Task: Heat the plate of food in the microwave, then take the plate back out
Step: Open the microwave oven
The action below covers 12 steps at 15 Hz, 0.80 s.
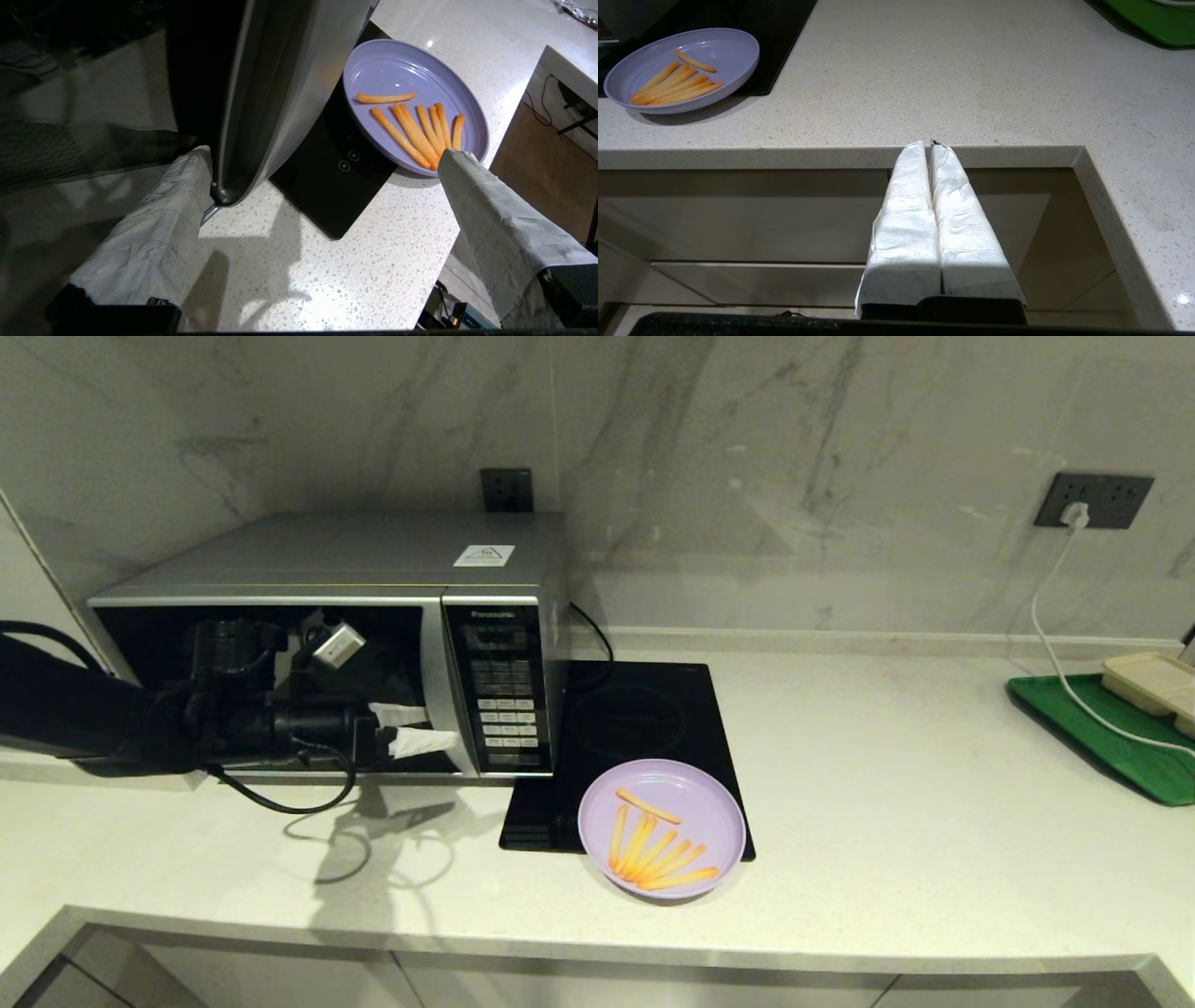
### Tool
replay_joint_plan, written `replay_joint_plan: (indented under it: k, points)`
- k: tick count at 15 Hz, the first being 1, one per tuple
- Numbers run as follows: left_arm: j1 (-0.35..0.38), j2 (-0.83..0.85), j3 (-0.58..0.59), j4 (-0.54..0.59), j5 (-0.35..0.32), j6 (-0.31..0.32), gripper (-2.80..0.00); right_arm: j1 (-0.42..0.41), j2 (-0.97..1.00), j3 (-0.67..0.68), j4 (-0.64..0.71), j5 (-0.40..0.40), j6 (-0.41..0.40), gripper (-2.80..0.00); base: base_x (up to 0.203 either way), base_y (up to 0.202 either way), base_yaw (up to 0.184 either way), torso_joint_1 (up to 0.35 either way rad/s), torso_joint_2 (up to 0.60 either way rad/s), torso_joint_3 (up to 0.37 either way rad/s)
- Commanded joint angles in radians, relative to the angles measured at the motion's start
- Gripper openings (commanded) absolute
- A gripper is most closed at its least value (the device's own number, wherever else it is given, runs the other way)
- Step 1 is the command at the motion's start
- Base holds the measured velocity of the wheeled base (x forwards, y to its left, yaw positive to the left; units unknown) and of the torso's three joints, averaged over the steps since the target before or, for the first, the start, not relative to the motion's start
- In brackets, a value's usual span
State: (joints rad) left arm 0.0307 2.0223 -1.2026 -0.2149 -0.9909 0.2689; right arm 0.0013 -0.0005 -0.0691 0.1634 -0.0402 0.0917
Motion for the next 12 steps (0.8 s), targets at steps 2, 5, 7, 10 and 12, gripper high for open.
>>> replay_joint_plan:
  k: [2,5,7,10,12]
  points:
    - [-0.017,-0.016,0.003,0.017,-0.008,0.000,0.00,0.000,0.000,0.000,0.001,-0.001,0.000,-2.80,0.000,0.000,0.000,0.000,0.00,0.000]
    - [-0.021,-0.039,0.002,0.049,-0.015,-0.046,0.00,0.000,0.000,0.000,0.001,0.000,0.000,-2.80,0.000,0.000,0.000,0.000,0.00,0.000]
    - [-0.035,-0.050,-0.002,0.049,-0.015,-0.105,0.00,0.000,0.000,0.000,0.001,-0.001,0.000,-2.80,0.000,0.000,0.000,0.000,0.00,0.000]
    - [-0.041,-0.053,-0.001,0.050,-0.016,-0.166,0.00,0.000,0.000,0.000,0.001,0.000,0.000,-2.80,0.000,0.000,0.000,0.000,0.00,0.000]
    - [-0.043,-0.042,-0.005,0.049,-0.017,-0.207,0.00,0.000,0.000,0.000,0.001,-0.001,0.000,-2.80,0.000,0.000,0.000,0.000,0.00,0.000]
